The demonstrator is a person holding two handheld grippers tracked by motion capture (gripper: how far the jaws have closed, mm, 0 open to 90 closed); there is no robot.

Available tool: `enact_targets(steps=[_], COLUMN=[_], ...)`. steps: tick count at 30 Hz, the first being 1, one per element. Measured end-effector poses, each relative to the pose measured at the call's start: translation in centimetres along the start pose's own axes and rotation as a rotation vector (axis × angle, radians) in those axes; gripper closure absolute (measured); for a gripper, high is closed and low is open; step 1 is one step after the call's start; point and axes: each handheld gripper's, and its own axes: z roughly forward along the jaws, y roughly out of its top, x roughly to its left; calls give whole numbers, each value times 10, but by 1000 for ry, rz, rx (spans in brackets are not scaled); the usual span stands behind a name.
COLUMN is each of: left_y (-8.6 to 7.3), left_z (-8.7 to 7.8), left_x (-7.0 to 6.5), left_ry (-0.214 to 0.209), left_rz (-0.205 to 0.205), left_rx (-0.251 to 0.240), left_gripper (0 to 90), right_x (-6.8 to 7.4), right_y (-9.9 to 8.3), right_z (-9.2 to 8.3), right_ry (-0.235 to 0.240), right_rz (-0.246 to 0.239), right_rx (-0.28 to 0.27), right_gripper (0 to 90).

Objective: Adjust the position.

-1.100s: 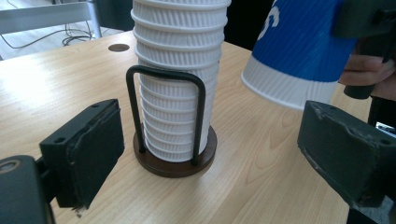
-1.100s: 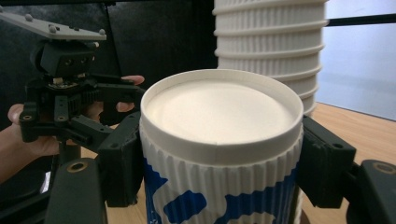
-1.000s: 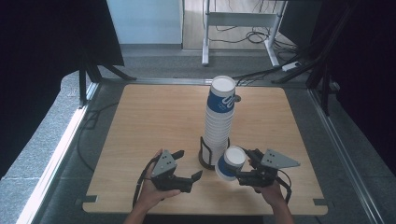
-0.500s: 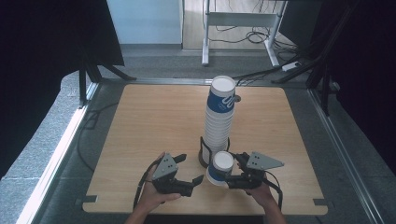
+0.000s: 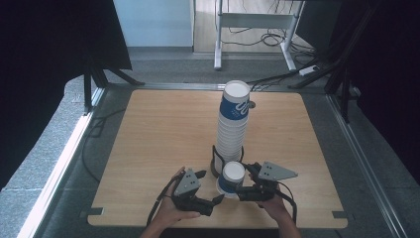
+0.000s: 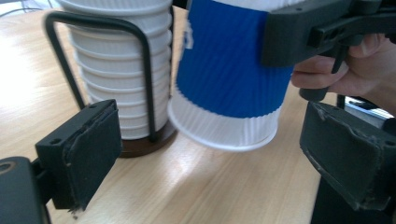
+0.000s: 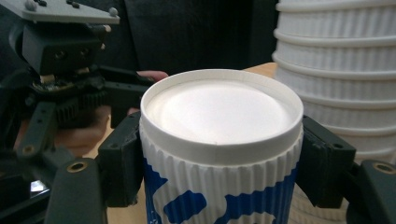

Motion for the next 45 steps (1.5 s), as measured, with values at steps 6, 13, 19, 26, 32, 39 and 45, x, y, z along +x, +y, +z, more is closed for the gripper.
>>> enact_targets(steps=[6,13,19,26,32,39,45], left_y=[0,-5,-8,-9,-11,-11,-11], left_z=[4,15,21,22,23,21,21], left_x=[-5,-9,-11,-10,-9,-7,-7], left_ry=[-9,-24,-5,-14,-15,-12,-1], left_rz=[18,12,0,5,15,24,44], left_rx=[0,23,24,33,33,34,45], left_gripper=[62,69,153,178,191,197,200], right_x=[6,12,11,11,11,10,8], right_y=[-1,-2,-4,-6,-7,-6,-6], right_z=[7,13,14,14,16,15,14], right_ry=[34,71,92,95,89,80,75], right_rz=[11,21,53,55,44,49,54], right_rx=[2,5,0,14,33,32,30], right_gripper=[279,279,279,276,268,246,241])
